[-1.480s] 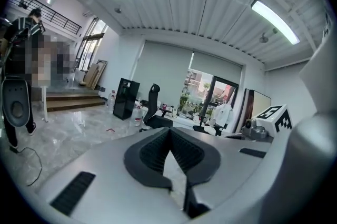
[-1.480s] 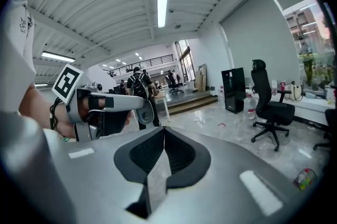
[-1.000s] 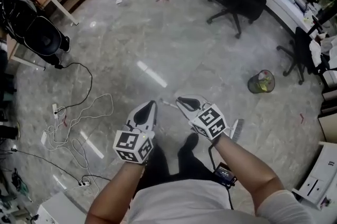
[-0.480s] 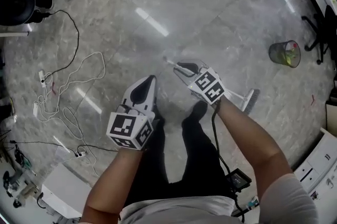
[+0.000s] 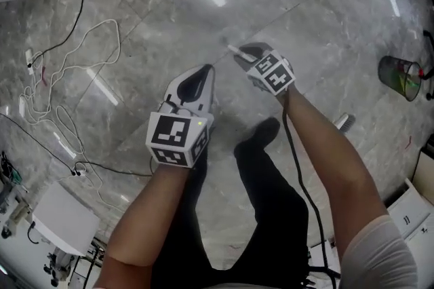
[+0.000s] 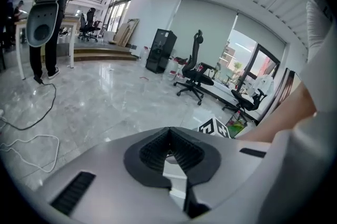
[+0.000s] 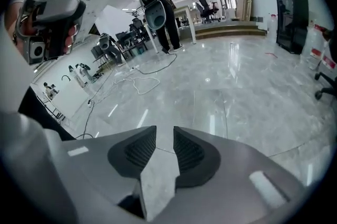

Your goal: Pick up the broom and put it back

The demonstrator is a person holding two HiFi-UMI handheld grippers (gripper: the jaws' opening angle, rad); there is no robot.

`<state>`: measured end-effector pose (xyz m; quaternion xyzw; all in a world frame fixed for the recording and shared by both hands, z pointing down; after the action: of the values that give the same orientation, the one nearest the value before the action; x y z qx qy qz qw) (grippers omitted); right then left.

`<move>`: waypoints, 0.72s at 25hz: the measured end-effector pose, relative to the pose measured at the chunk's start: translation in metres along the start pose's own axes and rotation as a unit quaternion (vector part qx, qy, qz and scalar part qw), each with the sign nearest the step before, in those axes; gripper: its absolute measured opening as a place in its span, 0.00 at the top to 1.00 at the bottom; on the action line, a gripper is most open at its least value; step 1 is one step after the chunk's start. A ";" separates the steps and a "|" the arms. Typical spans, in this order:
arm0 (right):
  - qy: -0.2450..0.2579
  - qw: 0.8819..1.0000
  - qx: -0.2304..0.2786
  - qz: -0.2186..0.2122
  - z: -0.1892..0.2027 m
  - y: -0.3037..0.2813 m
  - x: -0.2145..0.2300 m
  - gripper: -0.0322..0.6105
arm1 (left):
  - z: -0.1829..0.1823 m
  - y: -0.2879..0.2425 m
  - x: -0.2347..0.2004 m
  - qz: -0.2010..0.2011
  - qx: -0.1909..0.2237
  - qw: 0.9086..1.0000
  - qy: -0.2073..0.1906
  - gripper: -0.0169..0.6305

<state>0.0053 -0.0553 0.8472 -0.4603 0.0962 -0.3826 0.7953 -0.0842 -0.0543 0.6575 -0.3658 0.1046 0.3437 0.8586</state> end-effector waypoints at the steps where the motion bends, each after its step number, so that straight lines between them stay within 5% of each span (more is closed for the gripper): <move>1: -0.001 1.000 -0.007 0.000 0.011 -0.022 0.003 0.79 | 0.017 -0.010 -0.017 -0.006 -0.003 1.000 0.003 0.97; 9: 0.016 0.997 -0.069 0.030 0.094 -0.171 0.026 0.74 | 0.122 -0.072 -0.122 -0.037 -0.015 0.999 0.019 0.97; 18: 0.057 0.985 -0.141 0.079 0.148 -0.261 0.042 0.70 | 0.175 -0.103 -0.173 -0.043 -0.018 0.999 0.027 0.97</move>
<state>-0.0263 -0.0610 1.1485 -0.5362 0.2302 -0.3268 0.7435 -0.1569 -0.0721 0.9137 -0.3943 0.1053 0.2984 0.8628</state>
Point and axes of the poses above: the fingertips, and each gripper's own axes: y backward along the fingers, x to its right, z out of its underside, the point moved 2 cm from there along y, backward along the fingers, and after that the axes turned 9 degrees about z, right-handed, at the moved point
